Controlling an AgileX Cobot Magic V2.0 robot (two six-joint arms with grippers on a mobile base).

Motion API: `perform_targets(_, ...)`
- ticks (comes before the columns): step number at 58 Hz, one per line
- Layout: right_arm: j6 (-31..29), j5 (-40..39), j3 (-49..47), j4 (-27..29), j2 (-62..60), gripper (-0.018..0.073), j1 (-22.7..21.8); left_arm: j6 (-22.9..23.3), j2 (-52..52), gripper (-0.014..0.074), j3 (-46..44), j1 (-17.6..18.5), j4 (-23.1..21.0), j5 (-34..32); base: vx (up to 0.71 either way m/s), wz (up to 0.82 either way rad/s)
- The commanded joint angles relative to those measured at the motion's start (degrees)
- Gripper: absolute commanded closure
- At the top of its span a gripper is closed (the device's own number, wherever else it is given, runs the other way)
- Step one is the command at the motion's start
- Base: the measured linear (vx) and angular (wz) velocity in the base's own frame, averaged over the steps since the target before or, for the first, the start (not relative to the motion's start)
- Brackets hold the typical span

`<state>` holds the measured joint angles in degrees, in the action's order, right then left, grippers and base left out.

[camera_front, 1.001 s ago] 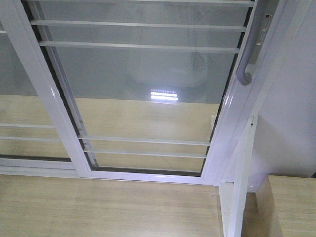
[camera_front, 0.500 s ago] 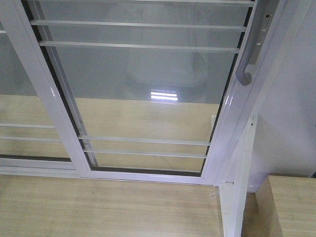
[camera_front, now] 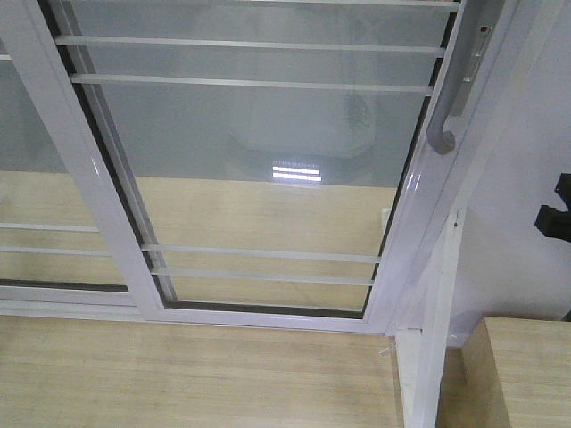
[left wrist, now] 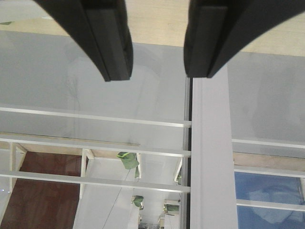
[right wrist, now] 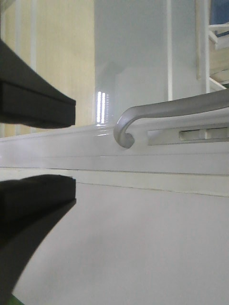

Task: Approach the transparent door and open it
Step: 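Raise the right gripper and close it around the silver door handle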

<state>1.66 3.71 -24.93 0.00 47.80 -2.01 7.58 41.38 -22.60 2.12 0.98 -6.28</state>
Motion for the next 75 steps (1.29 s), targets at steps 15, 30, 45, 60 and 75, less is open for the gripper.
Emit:
perform_targets(15,-1.7,-15.6,-2.2,-0.7,9.5,0.0155,6.9,0.3,0.1,0.0184,-2.0,0.2,-0.4,-3.5,0.00,0.00)
perform_targets(30,-4.6,-30.7,-5.0,-0.7,21.8,0.0155,8.3,0.4,0.1,0.0184,-2.0,0.2,-0.4,-3.0,0.00,0.00)
perform_targets(45,-4.7,-30.3,-17.3,-0.7,32.8,0.0155,8.3,0.4,0.1,0.0184,-2.0,0.2,-0.4,-3.0,0.00,0.00)
perform_targets(60,-5.1,-30.1,-28.1,0.0,42.5,0.0155,8.3,0.4,0.1,0.0184,-2.0,0.2,-0.4,-3.0,0.00,0.00)
perform_targets(75,-6.6,-30.1,-35.0,0.0,48.5,0.0155,6.7,0.4,0.1,0.0184,-2.0,0.2,-0.4,-3.0,0.00,0.00)
